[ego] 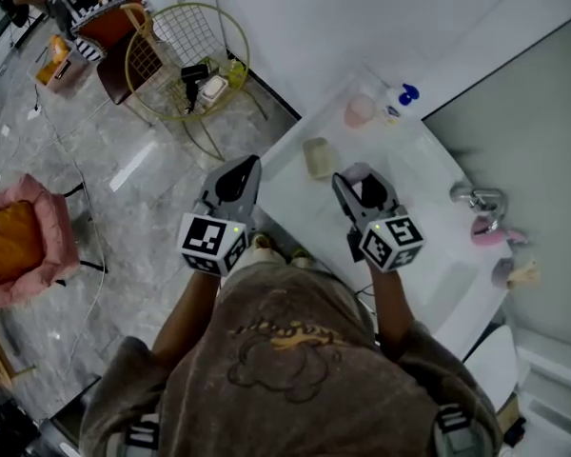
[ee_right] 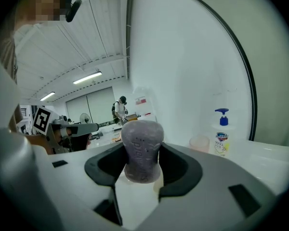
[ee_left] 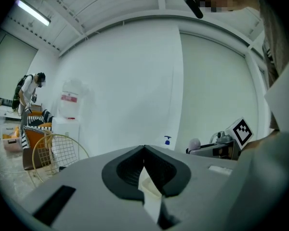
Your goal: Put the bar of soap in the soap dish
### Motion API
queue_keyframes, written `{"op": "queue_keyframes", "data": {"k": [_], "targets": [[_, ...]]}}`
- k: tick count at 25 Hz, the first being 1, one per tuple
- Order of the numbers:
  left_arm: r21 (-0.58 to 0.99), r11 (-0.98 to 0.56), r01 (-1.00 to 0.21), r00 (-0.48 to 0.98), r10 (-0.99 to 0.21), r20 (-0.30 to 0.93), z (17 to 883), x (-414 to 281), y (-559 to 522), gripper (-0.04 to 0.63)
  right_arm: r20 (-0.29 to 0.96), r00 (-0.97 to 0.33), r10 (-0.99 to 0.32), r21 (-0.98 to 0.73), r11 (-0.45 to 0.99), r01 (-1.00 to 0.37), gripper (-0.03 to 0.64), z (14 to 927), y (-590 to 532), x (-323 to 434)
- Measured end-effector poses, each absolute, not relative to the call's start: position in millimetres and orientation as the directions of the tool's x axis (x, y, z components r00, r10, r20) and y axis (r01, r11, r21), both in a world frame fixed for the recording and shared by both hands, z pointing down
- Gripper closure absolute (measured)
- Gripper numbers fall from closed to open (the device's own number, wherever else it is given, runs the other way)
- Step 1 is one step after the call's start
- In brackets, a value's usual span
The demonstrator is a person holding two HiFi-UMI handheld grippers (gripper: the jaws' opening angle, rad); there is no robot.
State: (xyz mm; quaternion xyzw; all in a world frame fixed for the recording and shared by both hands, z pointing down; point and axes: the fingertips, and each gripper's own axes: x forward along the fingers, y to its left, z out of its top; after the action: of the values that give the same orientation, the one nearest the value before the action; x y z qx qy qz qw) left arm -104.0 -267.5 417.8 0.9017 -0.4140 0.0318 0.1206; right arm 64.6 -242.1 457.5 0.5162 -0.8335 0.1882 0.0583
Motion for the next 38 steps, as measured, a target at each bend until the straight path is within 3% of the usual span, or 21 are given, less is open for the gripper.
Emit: {"op": "queue_keyframes", "data": {"k": [17,38], "targets": [[0.204,-0.629,-0.751,0.66,-0.729,0.182,433.9,-73.7,-279.7,0.591,0.473,-0.485,-0.736,-0.212,0.439,-0.873,0.403,542.3,-294.9,67.9],[0.214,-0.592,-0.777,0.629,-0.735,0.254,458.7,-94.4,-268.9,0.591,0.68,-0.416,-0.604,-0.171,0.421,-0.891,0.399,641.5,-314.4,60.8]]}}
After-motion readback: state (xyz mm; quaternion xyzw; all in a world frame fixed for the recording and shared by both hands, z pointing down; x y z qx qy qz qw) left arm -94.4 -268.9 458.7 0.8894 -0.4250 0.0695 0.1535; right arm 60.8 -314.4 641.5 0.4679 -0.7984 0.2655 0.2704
